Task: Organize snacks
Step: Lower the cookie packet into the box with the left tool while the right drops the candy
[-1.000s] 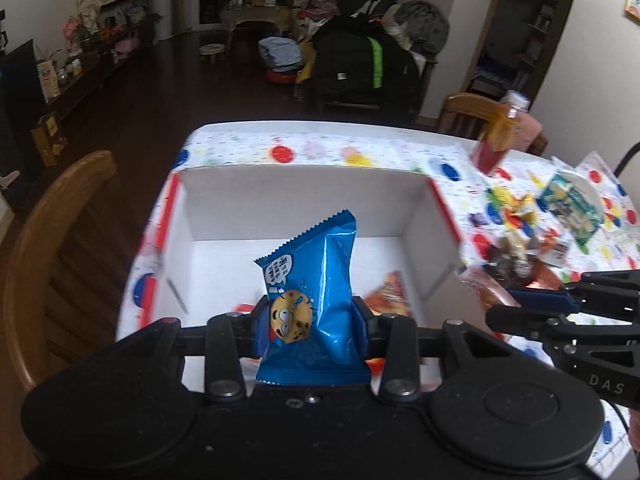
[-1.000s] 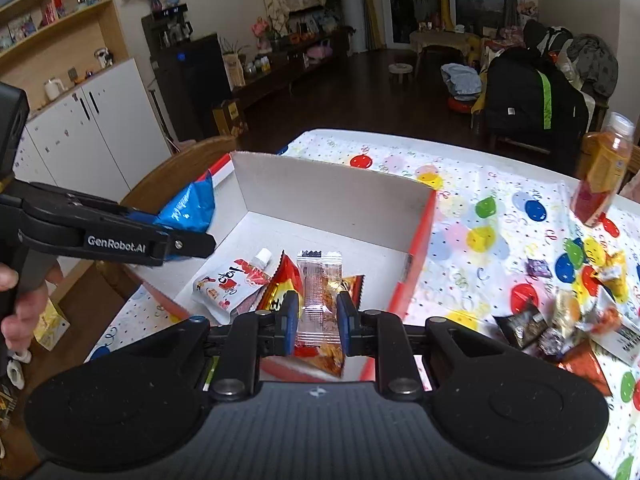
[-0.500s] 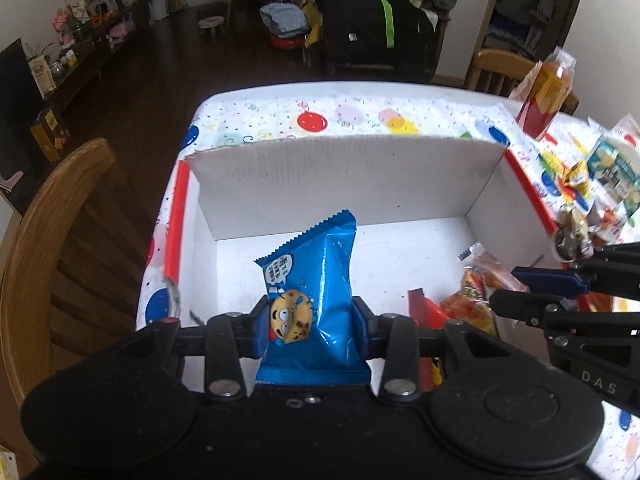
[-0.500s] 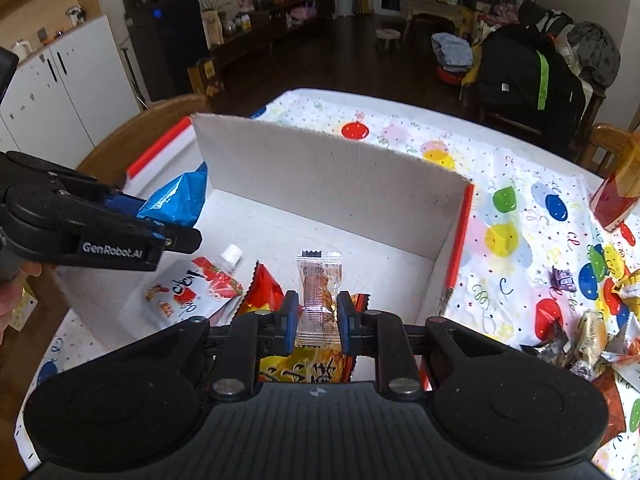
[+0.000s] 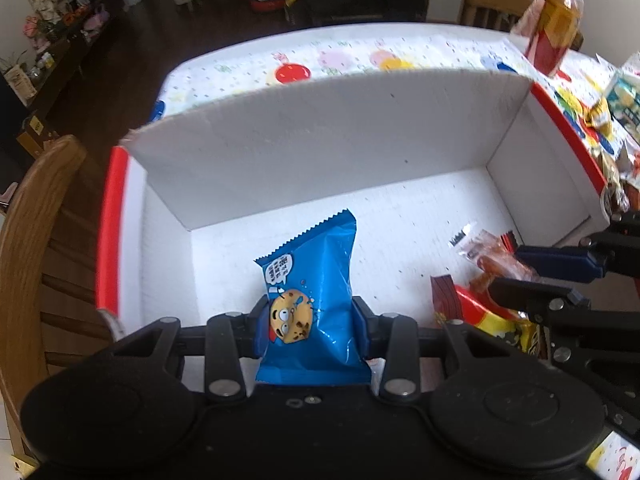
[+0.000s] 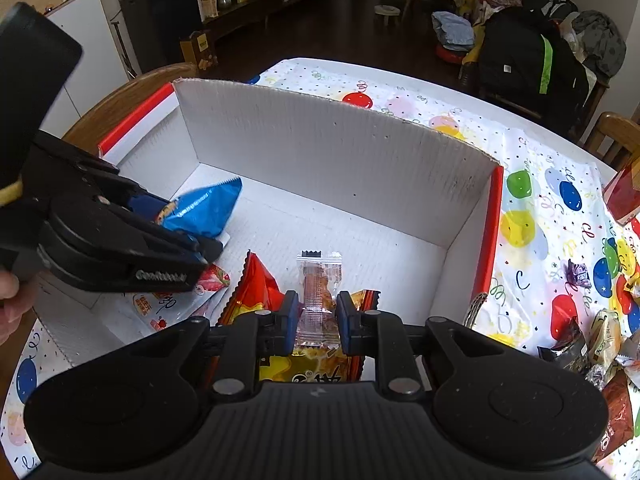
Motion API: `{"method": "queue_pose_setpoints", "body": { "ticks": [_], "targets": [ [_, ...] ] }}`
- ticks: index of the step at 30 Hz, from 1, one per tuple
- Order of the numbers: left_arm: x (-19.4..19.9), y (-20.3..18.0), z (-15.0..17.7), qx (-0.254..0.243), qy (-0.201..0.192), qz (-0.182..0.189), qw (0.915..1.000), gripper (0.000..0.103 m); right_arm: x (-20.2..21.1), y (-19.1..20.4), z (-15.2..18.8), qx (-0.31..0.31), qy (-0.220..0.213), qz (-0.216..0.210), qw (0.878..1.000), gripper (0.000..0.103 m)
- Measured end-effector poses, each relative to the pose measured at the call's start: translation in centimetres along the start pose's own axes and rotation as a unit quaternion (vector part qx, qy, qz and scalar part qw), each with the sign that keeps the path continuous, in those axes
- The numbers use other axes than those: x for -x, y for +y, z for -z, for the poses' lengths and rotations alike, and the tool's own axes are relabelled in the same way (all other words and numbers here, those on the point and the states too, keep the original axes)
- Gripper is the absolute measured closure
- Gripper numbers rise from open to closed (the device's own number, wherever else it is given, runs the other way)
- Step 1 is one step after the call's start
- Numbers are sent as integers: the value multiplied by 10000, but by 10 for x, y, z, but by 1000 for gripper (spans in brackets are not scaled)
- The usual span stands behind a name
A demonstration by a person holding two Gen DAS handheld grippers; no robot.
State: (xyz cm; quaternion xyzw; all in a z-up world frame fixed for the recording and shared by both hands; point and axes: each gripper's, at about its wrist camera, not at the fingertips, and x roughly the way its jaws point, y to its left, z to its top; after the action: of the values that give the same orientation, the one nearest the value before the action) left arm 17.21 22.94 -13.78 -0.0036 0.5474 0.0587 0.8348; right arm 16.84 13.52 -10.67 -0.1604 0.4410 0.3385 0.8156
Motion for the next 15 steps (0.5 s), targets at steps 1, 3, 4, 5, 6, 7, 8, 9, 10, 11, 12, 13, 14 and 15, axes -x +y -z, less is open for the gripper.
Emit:
{"method": "queue_pose_setpoints", "body": {
  "ticks": [1,3,4,5,6,7,8,9,10,11,12,13,14,15],
  "targets": [
    [-1,-1,-1,-43,2,-21,10000,65,-1,0,-1,-4,9,5,10000,83],
    [-2,-3,-1,-88,35,-43,9999,64,-2,0,-3,-53,27,11,10000,83],
    [-3,-3,-2,-78,42,-48,9999,63,-4,1,-4,-73,23,21,10000,83],
    [-3,-3,-3,-57,50,-59,10000,63,-4,1,-5,-89,12,39,10000,83],
    [-3,-3,-3,-34,63,-66,10000,62,-4,0,-5,-106,5,42,9999,83],
    [-3,-3,-2,-27,69,-69,9999,61,-3,-1,-4,-125,0,31,9999,83],
    [-3,-3,-3,-36,68,-86,9999,61,-2,-1,-4,-142,-3,14,9999,83],
    [-3,-4,-3,-43,59,-108,9999,60,-1,-3,-3,-157,-20,-5,9999,83],
    [-1,-4,-2,-44,39,-133,9999,55,0,-4,-2,-184,-43,-11,9998,83],
    [0,-4,-3,-44,10,-147,9999,50,2,-5,-2,-223,-65,-26,9997,83],
    [2,-4,-2,-54,-38,-155,9999,41,4,-7,-2,-263,-88,-65,9996,83],
    [6,-5,-1,-74,-97,-170,9998,33,6,-8,-1,-296,-107,-106,9994,83],
    [9,-7,-1,-101,-149,-188,9997,31,8,-8,0,-310,-124,-133,9994,83],
    [11,-8,-1,-130,-187,-192,9996,31,11,-9,0,-318,-156,-141,9993,83]
  ]
}}
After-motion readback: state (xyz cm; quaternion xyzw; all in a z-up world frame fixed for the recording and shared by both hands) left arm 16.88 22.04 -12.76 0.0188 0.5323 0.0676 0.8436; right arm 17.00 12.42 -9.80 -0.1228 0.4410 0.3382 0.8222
